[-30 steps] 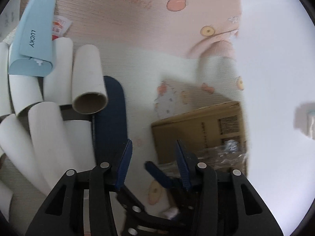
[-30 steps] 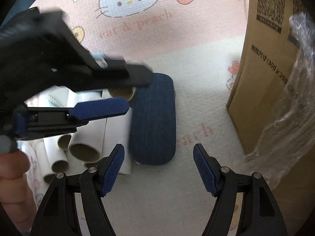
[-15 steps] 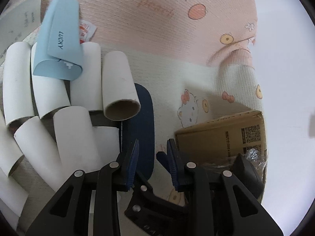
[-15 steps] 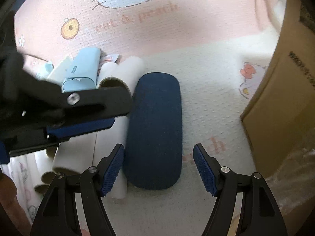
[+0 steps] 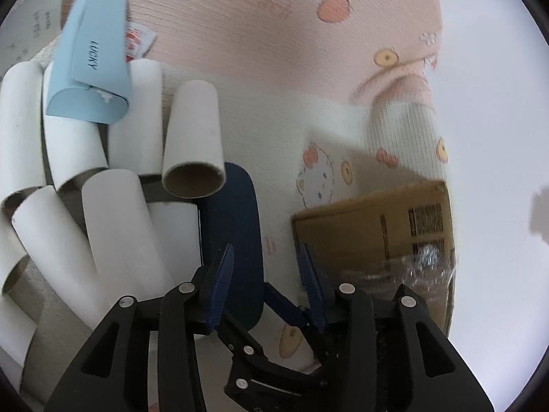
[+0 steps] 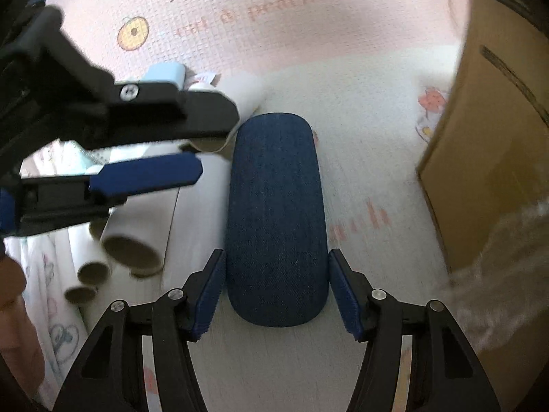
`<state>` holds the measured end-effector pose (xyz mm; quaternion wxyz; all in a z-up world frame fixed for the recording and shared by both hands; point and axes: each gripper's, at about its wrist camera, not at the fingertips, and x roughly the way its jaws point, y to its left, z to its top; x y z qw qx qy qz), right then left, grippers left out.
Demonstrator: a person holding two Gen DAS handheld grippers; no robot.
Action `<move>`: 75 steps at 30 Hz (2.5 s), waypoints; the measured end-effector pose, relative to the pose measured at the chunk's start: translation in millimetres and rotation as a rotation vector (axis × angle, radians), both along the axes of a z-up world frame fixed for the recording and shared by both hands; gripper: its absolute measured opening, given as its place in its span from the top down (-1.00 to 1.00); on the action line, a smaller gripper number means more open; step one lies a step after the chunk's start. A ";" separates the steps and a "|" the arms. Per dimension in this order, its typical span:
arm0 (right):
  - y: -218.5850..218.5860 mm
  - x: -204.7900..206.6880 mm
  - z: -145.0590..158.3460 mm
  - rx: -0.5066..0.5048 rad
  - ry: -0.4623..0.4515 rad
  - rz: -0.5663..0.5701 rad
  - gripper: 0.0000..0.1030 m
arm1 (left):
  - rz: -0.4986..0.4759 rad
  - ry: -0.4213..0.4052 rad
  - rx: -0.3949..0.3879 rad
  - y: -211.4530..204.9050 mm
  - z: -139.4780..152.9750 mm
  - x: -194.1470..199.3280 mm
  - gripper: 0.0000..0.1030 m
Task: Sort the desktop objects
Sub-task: 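Close the right gripper on the blue denim glasses case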
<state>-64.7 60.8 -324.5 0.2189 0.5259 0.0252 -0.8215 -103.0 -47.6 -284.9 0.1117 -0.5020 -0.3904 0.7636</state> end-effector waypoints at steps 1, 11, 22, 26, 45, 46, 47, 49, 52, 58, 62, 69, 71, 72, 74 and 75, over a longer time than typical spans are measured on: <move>4.0 3.5 0.3 -0.006 -0.010 -0.014 -0.12 | -0.018 -0.005 -0.010 4.3 1.0 0.9 0.12; 33.3 38.8 3.0 -0.023 -0.081 -0.062 -0.13 | -0.077 -0.058 -0.034 25.2 -4.9 20.7 0.07; 56.0 79.3 2.9 -0.089 -0.120 -0.057 -0.13 | -0.052 -0.125 -0.049 27.1 -21.2 54.2 0.07; 58.5 95.1 1.5 -0.120 -0.129 -0.061 -0.13 | -0.033 -0.133 -0.053 33.9 -31.2 59.4 0.07; 58.8 110.9 2.1 -0.161 -0.139 -0.058 -0.28 | -0.020 -0.124 -0.001 45.7 -49.6 61.2 0.22; 57.5 110.6 -2.6 -0.154 -0.170 -0.059 -0.28 | -0.014 -0.128 0.012 44.0 -51.5 60.6 0.22; 56.3 110.7 -9.0 -0.145 -0.199 -0.067 -0.28 | -0.006 -0.134 0.036 41.6 -54.0 60.5 0.22; 55.2 116.3 -6.6 -0.147 -0.160 -0.093 -0.28 | 0.001 -0.142 0.061 38.9 -56.6 60.2 0.22; 48.8 121.6 -5.5 -0.115 -0.134 -0.090 -0.28 | 0.005 -0.143 0.059 39.5 -56.9 59.8 0.15; 45.4 129.1 -1.9 -0.115 -0.104 -0.080 -0.25 | -0.019 -0.128 0.035 42.7 -50.1 59.9 0.16; 44.0 136.0 0.9 -0.146 -0.106 -0.042 -0.19 | -0.029 -0.077 -0.092 51.2 -25.3 63.6 0.25; 10.0 152.9 5.7 -0.253 -0.105 0.140 -0.19 | -0.034 -0.021 -0.140 45.0 3.5 76.4 0.30; 4.9 155.5 3.5 -0.243 -0.115 0.144 -0.19 | -0.023 -0.049 -0.067 35.4 -7.3 75.7 0.30; 4.7 156.1 2.0 -0.222 -0.118 0.135 -0.19 | -0.008 -0.074 0.002 30.1 -16.5 76.2 0.30; 11.1 157.0 -0.8 -0.190 -0.124 0.093 -0.19 | -0.007 -0.099 0.047 28.6 -24.8 76.0 0.32; 15.8 156.8 -1.5 -0.185 -0.126 0.066 -0.19 | -0.020 -0.099 0.045 30.7 -26.4 74.7 0.35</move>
